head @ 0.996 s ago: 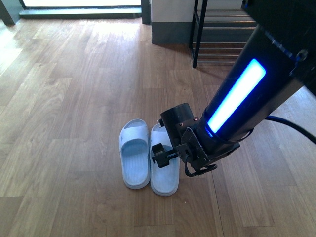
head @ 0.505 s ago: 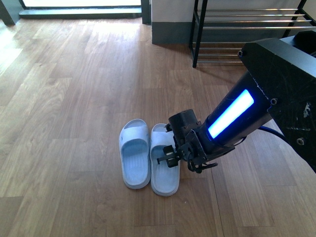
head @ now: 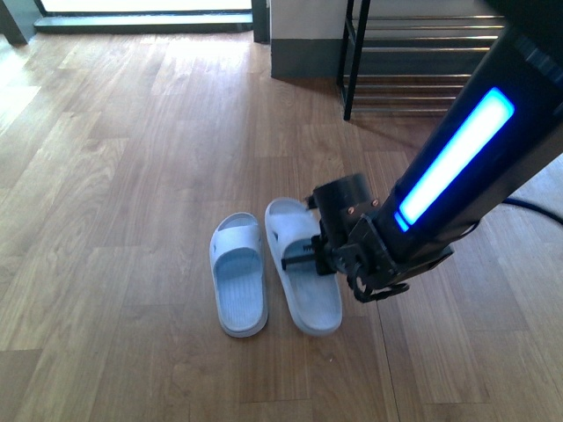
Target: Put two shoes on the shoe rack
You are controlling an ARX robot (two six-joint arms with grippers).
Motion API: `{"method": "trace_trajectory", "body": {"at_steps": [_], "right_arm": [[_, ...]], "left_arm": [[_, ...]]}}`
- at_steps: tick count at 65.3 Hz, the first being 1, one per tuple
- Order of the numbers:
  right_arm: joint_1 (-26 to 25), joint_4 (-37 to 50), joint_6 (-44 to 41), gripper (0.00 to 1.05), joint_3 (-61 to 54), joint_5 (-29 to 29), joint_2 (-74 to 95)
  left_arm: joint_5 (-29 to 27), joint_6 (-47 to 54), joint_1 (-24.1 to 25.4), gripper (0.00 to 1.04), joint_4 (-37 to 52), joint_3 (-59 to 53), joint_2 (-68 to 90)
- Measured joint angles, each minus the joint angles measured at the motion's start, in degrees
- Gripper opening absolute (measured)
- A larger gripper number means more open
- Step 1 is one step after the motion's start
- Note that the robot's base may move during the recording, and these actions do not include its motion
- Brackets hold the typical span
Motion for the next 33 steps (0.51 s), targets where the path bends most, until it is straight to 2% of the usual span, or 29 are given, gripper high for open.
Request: {"method": "trace_trajectory", "body": {"at_steps": [17, 33], "right_arm": [[-5.9, 11.28, 2.56, 0.01, -24.13, 0.52, -28.02], [-11.82, 15.3, 2.6, 0.01, -46.97, -2.38, -52.48]], "left_arm": [[0.0, 0.02, 0.0, 0.95, 0.0, 0.0, 0.0], [0.0, 0.0, 0.0, 0.95, 0.0, 0.0, 0.0]]}}
